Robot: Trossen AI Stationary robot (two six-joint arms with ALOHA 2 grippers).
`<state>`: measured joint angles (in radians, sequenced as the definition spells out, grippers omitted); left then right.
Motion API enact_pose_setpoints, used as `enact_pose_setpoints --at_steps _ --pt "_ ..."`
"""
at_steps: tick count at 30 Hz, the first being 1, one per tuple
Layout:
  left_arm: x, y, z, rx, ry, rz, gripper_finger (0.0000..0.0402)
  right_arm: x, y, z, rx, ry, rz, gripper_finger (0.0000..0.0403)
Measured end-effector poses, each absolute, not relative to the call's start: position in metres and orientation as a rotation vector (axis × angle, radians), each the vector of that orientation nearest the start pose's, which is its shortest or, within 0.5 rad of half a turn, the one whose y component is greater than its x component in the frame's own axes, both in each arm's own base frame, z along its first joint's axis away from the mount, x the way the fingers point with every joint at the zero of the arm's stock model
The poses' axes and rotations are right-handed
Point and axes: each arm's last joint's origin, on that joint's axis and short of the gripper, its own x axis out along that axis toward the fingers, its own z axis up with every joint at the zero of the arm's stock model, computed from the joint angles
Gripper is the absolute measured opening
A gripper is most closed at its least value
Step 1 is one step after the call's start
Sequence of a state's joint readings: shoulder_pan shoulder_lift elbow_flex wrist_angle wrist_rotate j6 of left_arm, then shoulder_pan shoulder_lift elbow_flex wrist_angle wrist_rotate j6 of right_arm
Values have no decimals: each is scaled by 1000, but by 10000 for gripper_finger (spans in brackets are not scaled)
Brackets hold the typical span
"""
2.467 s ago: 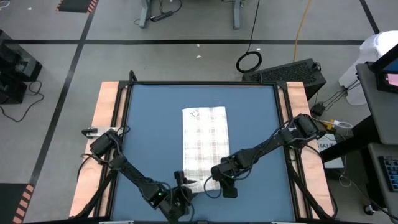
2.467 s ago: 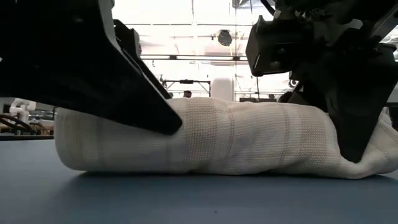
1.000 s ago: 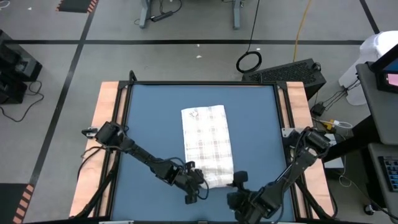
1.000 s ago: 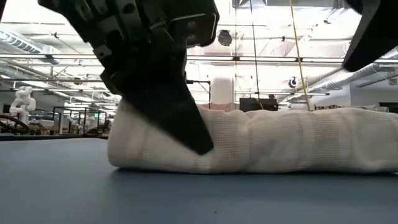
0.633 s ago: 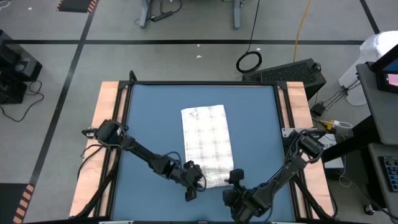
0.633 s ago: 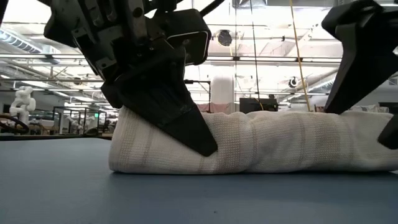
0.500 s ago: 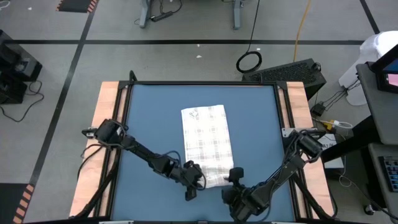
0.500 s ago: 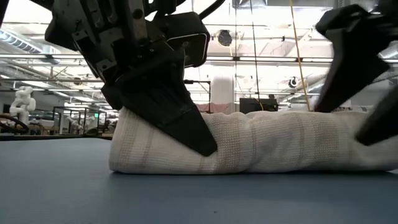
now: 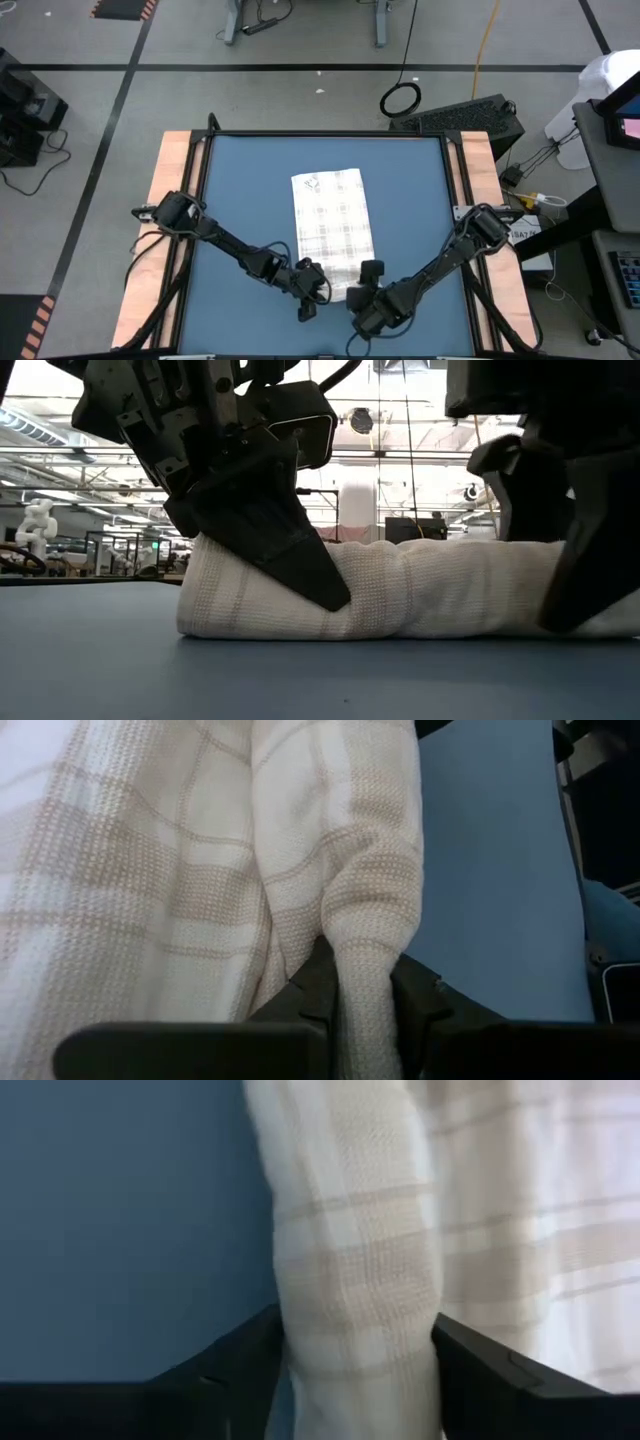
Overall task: Roll towel into tight, uniform cylinder
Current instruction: Roll the white towel
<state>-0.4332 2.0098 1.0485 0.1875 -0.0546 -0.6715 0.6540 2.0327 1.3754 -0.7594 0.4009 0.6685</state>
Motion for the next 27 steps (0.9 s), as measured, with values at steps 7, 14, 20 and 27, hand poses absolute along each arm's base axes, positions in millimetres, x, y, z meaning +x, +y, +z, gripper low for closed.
enact_pose_setpoints --at_steps 7,14,20,27 --pt "353 -172 109 -340 771 -72 114 318 212 142 3 1293 -153 158" --pt "345 -182 111 -249 745 -20 244 324 200 138 115 1341 -112 82" --pt "320 -205 135 -90 689 31 284 332 196 137 199 1351 -46 67" --pt "293 -241 156 92 523 28 285 342 197 139 341 1328 46 70"
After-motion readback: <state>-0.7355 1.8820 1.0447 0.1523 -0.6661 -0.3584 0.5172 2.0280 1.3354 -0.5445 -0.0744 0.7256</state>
